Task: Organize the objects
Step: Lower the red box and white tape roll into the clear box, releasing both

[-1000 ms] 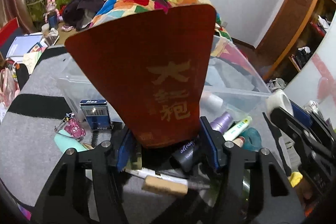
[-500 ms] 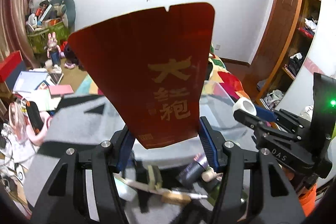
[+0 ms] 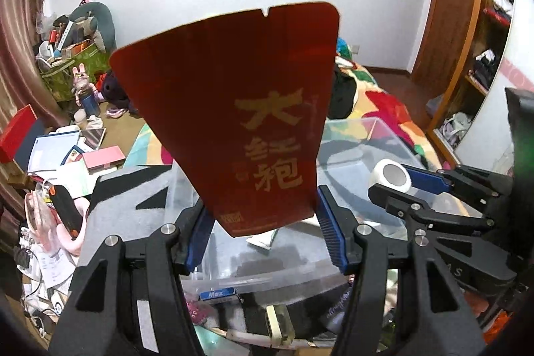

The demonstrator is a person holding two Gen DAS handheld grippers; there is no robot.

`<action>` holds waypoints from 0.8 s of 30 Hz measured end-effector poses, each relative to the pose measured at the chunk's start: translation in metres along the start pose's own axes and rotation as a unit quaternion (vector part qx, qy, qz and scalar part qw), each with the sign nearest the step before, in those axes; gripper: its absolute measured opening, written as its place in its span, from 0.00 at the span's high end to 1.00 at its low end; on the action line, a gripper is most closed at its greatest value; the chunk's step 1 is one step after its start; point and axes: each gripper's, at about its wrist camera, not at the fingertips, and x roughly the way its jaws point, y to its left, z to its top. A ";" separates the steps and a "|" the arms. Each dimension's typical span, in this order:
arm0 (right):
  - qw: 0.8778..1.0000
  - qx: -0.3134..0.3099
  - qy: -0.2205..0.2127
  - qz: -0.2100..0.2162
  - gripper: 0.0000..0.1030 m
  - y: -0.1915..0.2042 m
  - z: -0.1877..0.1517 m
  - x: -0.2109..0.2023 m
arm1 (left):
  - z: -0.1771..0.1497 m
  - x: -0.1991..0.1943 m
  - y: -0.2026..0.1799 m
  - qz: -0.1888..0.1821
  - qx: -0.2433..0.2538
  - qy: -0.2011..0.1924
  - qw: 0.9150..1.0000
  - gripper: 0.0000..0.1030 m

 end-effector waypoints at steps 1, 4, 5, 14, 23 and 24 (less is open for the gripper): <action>1.000 0.000 0.003 0.001 0.65 0.000 0.000 0.002 | -0.001 0.002 -0.001 0.001 0.000 0.003 1.000 0.43; 1.000 0.002 0.009 0.007 0.65 0.000 -0.002 0.004 | -0.002 0.006 0.000 -0.006 -0.004 0.008 1.000 0.43; 1.000 0.002 0.008 0.007 0.65 0.000 -0.002 0.003 | -0.002 0.006 -0.001 -0.008 -0.005 0.008 1.000 0.43; 1.000 -0.015 -0.017 -0.007 0.48 0.010 -0.006 -0.017 | -0.003 -0.010 -0.007 -0.018 0.014 -0.012 1.000 0.35; 0.999 -0.015 -0.047 -0.014 0.41 0.011 -0.014 -0.045 | -0.003 -0.034 -0.007 -0.031 0.012 -0.034 0.999 0.18; 0.998 -0.017 -0.050 -0.017 0.40 0.012 -0.016 -0.047 | -0.004 -0.037 -0.008 -0.031 0.013 -0.037 0.999 0.17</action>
